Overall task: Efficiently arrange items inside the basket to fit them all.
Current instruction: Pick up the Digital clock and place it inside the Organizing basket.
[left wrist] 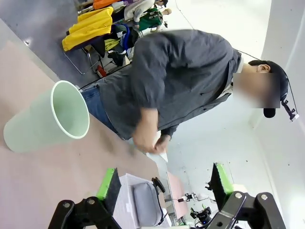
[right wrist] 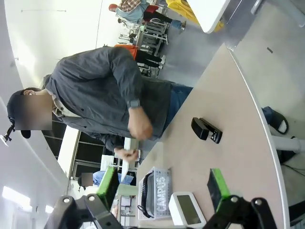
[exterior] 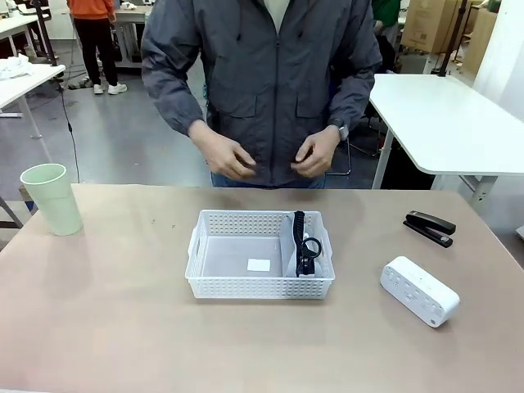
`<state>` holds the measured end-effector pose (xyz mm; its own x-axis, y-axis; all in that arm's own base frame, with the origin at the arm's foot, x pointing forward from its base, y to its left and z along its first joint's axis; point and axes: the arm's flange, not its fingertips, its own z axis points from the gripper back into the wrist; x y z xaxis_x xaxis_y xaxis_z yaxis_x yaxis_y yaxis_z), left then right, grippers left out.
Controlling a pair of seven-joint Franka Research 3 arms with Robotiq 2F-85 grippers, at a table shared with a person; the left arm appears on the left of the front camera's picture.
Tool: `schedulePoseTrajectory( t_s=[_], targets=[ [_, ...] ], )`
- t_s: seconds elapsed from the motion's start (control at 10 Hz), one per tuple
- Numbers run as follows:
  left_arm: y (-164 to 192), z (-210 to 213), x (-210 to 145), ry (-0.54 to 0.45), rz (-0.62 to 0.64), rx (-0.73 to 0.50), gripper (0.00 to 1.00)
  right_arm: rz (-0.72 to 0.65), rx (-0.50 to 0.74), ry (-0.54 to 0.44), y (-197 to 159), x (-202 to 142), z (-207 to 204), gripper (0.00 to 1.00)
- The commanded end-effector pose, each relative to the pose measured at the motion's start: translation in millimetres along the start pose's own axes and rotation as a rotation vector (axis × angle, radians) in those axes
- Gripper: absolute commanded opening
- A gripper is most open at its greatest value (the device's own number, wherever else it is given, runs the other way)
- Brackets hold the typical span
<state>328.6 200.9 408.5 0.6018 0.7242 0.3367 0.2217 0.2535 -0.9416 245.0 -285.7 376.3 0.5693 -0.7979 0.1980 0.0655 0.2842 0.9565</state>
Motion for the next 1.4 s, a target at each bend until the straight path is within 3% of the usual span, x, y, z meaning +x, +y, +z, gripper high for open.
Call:
schedulePoseTrajectory(
  t_s=[0.0,0.5,0.7,0.8,1.0,1.3],
  targets=[
    [0.1,1.1,0.2,-0.006,-0.011,-0.018,1.0,-0.017,0.016,-0.007,5.1,0.9,2.3,1.0],
    [0.1,1.1,0.2,-0.006,-0.011,-0.018,1.0,-0.017,0.016,-0.007,5.1,0.9,2.3,1.0],
    [0.1,1.1,0.2,-0.006,-0.011,-0.018,1.0,0.026,-0.003,0.005,4.0,-3.2,-2.1,1.0],
    [0.1,1.1,0.2,-0.006,-0.011,-0.018,1.0,0.115,-0.029,0.003,15.1,-10.1,-7.6,1.0],
    [0.1,1.1,0.2,-0.006,-0.011,-0.018,1.0,0.258,-0.109,0.102,49.3,-30.6,-25.8,1.0],
    [0.1,1.1,0.2,-0.006,-0.011,-0.018,1.0,0.497,-0.242,0.358,106.9,-76.6,-87.9,1.0]
  ],
)
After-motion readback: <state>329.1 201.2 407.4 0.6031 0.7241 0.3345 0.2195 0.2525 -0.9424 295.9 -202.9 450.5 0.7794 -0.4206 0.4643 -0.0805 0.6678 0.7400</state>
